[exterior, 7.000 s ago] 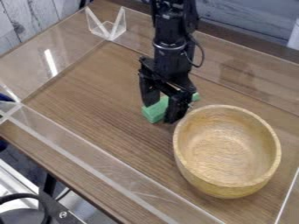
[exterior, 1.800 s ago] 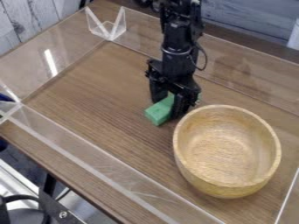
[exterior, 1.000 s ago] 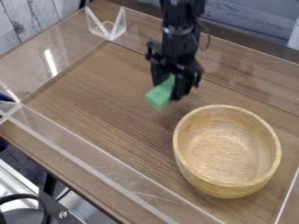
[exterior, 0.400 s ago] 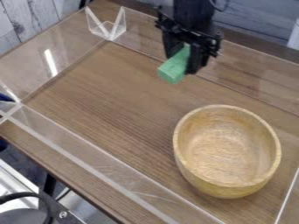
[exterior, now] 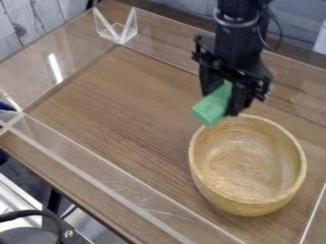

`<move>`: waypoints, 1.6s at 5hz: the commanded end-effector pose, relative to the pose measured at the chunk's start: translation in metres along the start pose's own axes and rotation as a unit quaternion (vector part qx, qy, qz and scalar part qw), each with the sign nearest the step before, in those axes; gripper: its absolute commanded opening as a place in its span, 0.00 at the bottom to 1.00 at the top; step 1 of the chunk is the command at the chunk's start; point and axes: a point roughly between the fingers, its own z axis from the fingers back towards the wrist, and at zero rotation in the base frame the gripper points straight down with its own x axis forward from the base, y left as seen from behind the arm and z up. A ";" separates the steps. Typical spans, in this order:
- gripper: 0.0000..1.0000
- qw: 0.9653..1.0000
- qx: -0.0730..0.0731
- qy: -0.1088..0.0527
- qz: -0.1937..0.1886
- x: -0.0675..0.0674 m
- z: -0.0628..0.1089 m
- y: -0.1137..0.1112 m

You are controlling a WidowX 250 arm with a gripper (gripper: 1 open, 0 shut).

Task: Put the green block in the brown bowl

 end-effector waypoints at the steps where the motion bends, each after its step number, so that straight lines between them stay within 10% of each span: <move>1: 0.00 0.999 -0.002 -0.032 -0.007 0.003 0.013 -0.017; 7: 0.00 0.999 -0.033 -0.008 -0.038 -0.018 -0.037 -0.055; 8: 1.00 0.999 -0.037 -0.014 -0.037 -0.019 -0.032 -0.054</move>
